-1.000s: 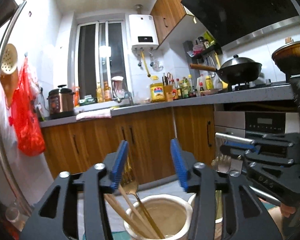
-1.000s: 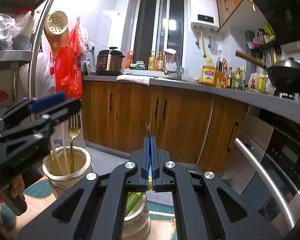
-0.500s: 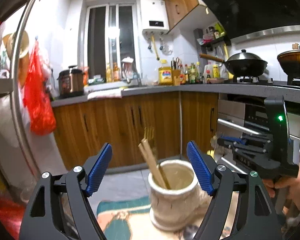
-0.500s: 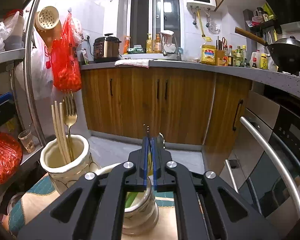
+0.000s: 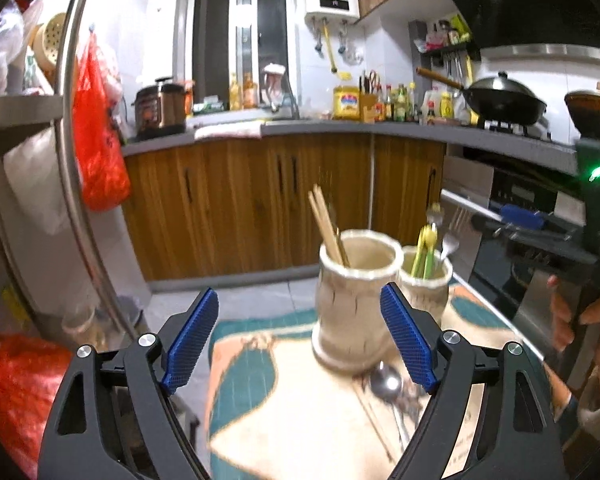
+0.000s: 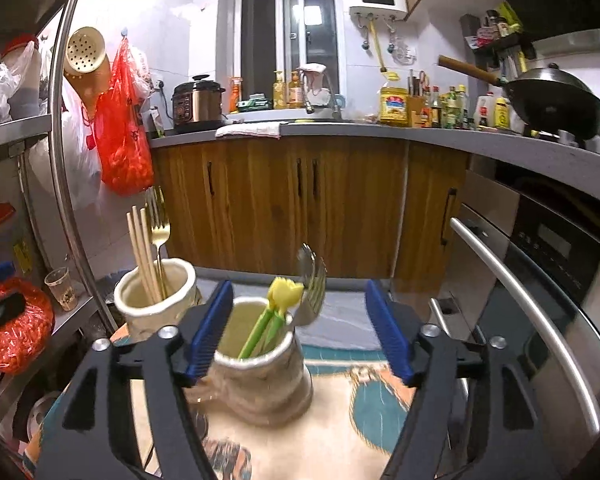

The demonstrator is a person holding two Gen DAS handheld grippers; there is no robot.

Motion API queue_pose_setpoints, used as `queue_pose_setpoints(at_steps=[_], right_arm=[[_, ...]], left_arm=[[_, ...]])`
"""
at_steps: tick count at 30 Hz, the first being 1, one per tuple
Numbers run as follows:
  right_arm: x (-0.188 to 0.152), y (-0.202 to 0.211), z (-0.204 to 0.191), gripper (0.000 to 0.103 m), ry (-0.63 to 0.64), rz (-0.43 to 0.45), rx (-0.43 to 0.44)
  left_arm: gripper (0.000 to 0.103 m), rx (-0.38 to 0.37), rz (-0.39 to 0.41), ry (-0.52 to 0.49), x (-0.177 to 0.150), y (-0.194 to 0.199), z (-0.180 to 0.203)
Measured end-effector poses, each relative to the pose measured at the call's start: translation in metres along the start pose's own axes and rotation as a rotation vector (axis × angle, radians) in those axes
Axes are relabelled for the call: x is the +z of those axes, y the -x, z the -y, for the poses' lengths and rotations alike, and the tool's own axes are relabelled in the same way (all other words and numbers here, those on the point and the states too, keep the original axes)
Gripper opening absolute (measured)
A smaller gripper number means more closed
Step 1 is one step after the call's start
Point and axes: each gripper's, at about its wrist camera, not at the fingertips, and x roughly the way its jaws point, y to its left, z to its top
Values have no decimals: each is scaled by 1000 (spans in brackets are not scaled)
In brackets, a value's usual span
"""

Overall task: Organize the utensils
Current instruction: 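Move both tools back over the remaining utensils, then grasp the silver spoon with the right tool while the left tool grasps the last chopstick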

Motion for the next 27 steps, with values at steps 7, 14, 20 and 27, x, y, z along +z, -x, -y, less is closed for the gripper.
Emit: queue_pose_setpoints(at_steps=[7, 14, 20, 27], right_arm=[[-29, 27, -1, 73, -8, -80, 32], [-58, 18, -13, 73, 31, -213, 80], [-82, -1, -25, 72, 38, -300, 138], [-102, -30, -42, 58, 63, -397, 203]], left_arm=[[84, -1, -146, 11, -34, -2, -2], [84, -29, -274, 43, -60, -14, -1], [84, -56, -324, 23, -71, -26, 13], [84, -75, -365, 10, -82, -38, 19]])
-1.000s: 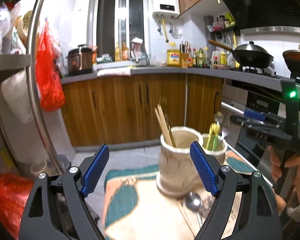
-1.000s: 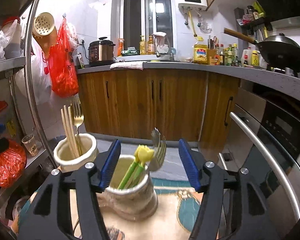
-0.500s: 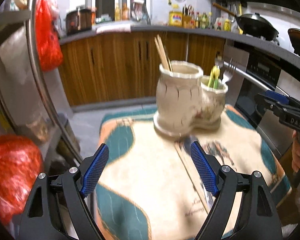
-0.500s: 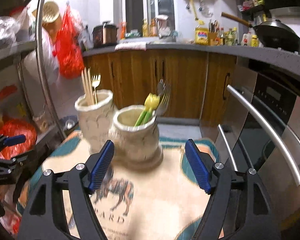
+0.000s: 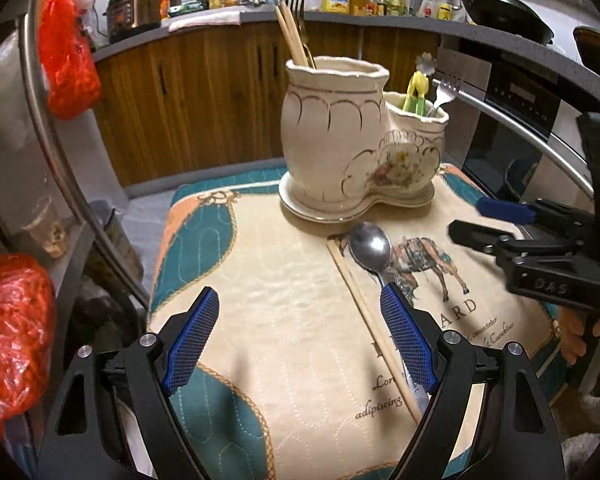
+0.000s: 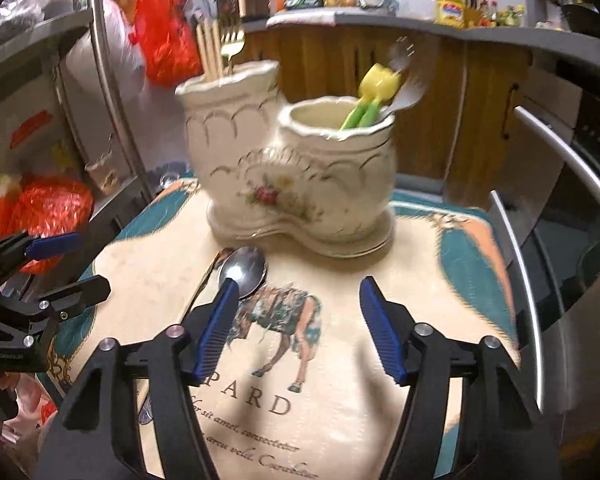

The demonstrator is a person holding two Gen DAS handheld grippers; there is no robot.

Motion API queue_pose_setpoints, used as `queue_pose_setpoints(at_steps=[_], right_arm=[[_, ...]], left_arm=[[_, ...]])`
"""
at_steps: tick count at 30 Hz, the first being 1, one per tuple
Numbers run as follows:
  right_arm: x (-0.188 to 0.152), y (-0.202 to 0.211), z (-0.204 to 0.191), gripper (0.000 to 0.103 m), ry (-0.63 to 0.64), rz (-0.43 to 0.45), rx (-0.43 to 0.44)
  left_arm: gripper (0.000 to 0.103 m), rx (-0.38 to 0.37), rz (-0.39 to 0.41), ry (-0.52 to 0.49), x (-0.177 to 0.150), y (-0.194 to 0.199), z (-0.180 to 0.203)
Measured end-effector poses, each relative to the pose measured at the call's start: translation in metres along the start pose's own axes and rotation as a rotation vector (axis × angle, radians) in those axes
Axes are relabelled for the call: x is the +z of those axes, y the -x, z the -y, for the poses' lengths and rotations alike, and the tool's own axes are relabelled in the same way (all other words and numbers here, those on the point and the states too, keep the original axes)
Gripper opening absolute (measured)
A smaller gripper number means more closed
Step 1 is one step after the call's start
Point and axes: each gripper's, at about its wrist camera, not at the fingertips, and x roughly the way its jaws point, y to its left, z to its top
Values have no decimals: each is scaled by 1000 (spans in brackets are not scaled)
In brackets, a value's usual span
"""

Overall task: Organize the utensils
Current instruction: 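Grasp the silver spoon with the right tool while the left tool grasps the last chopstick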

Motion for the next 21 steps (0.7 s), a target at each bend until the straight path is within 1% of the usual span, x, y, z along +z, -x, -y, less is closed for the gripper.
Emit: queue_pose_setpoints(at_steps=[1, 5, 13, 16, 21], right_arm=[[1, -5, -2, 55, 2, -11, 10], [3, -27, -10, 48, 19, -51, 35], [11, -67, -19, 42, 14, -122, 56], [13, -75, -25, 39, 34, -140, 55], [14, -81, -32, 38, 69, -148, 41]], left_arm=[[84, -2, -3, 0, 0, -1, 1], [84, -15, -14, -2, -1, -7, 1], [83, -36, -36, -16, -3, -19, 2], [83, -39, -37, -17, -3, -20, 1], [83, -44, -35, -14, -3, -20, -1]])
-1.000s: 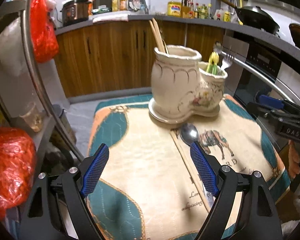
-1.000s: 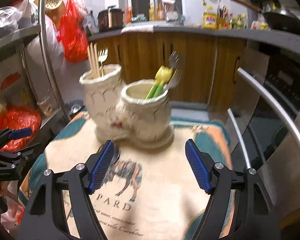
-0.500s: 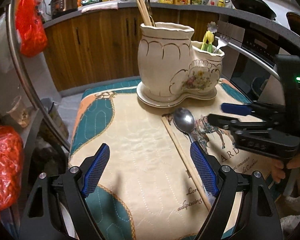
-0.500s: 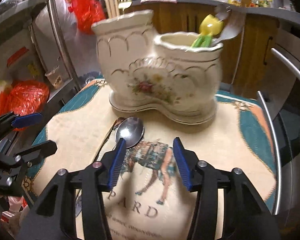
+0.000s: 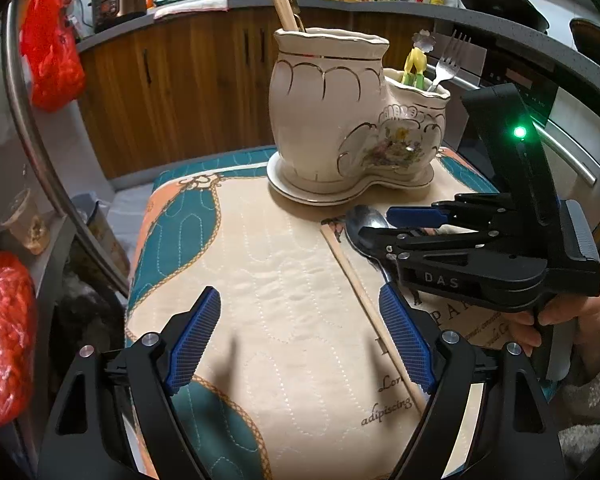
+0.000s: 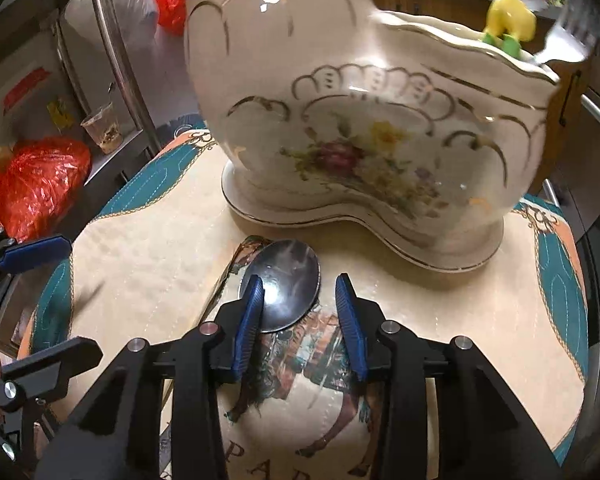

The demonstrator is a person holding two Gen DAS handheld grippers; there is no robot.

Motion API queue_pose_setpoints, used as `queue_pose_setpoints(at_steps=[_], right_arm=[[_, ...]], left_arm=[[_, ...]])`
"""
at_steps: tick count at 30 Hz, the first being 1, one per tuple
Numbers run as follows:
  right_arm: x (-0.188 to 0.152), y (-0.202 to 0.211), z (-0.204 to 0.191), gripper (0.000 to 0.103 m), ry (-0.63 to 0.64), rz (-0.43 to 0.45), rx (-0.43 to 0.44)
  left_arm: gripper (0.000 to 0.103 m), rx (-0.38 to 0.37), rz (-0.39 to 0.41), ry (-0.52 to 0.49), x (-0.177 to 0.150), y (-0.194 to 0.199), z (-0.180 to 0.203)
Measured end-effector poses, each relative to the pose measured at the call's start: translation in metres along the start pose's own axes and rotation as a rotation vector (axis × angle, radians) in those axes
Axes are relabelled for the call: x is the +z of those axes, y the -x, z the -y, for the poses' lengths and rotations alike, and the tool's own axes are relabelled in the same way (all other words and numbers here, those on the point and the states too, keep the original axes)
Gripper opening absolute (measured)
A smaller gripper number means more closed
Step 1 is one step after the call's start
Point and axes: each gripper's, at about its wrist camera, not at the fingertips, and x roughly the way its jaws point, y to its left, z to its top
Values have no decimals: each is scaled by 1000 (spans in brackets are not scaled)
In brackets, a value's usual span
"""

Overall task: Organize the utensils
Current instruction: 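Grasp the silver spoon with the right tool while the left tool grasps the last chopstick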

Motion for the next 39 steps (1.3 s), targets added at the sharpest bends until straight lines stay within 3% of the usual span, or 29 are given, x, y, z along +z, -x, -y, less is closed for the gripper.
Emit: queue_pose_setpoints(at_steps=[8, 11, 16, 26, 34, 36, 39], right_arm=[[1, -1, -1, 10, -7, 19, -8], [-3, 11, 1, 6, -22, 46, 16], [-18, 42, 7, 4, -25, 97, 27], [-34, 79, 30, 1, -74, 142, 42], [-44, 93, 40, 1, -98, 169, 69], [-45, 96, 41, 1, -101, 177, 77], [-46, 101, 42, 1, -101, 194, 81]], left_arm=[[81, -2, -6, 0, -1, -1, -1], [79, -6, -12, 0, -1, -3, -1], [72, -22, -32, -6, 1, -11, 7], [44, -50, -133, -29, 3, -41, 39], [19, 23, -155, -85, 1, -50, 55], [9, 44, -148, -112, 1, -50, 59], [7, 51, -123, -135, -1, -52, 64]])
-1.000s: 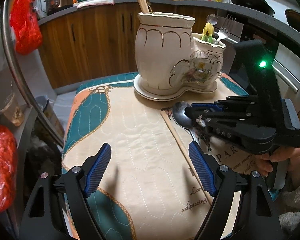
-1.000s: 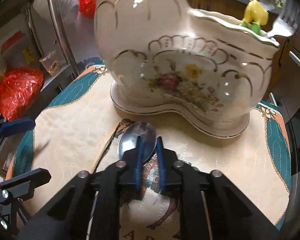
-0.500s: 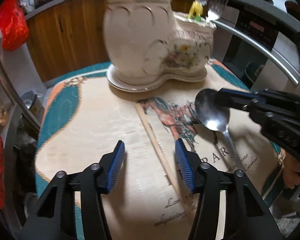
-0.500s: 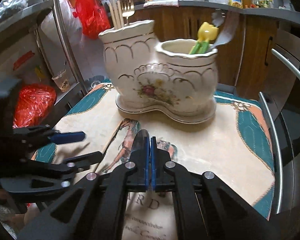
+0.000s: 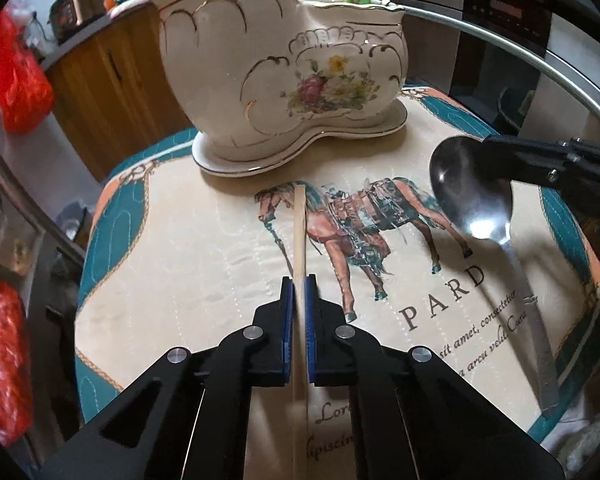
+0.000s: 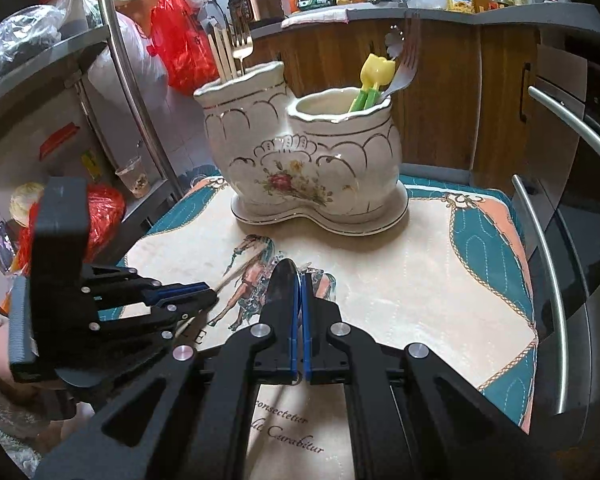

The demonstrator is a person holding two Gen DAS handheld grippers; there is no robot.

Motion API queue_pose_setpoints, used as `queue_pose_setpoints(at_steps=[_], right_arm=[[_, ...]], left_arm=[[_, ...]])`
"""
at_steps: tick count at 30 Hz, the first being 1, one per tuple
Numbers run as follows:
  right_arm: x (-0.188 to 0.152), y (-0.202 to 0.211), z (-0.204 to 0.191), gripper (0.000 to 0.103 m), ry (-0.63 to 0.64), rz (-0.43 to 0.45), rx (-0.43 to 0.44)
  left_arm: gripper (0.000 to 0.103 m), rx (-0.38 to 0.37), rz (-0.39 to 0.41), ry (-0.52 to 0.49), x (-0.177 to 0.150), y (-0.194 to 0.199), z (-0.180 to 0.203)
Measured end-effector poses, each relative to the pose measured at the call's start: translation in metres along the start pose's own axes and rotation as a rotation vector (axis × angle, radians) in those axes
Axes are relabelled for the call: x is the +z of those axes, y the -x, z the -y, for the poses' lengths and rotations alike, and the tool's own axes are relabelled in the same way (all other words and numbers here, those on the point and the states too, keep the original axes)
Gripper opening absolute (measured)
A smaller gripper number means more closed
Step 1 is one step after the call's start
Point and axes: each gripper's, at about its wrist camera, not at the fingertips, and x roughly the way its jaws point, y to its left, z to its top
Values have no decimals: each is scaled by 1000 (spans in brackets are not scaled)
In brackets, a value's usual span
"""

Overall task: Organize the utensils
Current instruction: 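Grasp the silver spoon with the right tool while the left tool grasps the last chopstick, then lift the chopstick and silver spoon up toward the ceramic holder with both tools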

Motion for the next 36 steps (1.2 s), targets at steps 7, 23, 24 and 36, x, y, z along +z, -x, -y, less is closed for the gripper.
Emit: queue_pose_setpoints(at_steps=[7, 23, 24, 36], right_arm=[[4, 14, 0, 1, 3, 44, 2], [48, 48, -7, 1, 35, 243, -42], [51, 49, -8, 1, 35, 253, -42], [124, 79, -6, 1, 47, 474, -148]], left_arm=[[6, -49, 26, 32, -2, 5, -13], [6, -121, 315, 118, 24, 91, -56], [6, -124, 331, 117, 26, 97, -56], [6, -246, 638, 116, 107, 141, -69]])
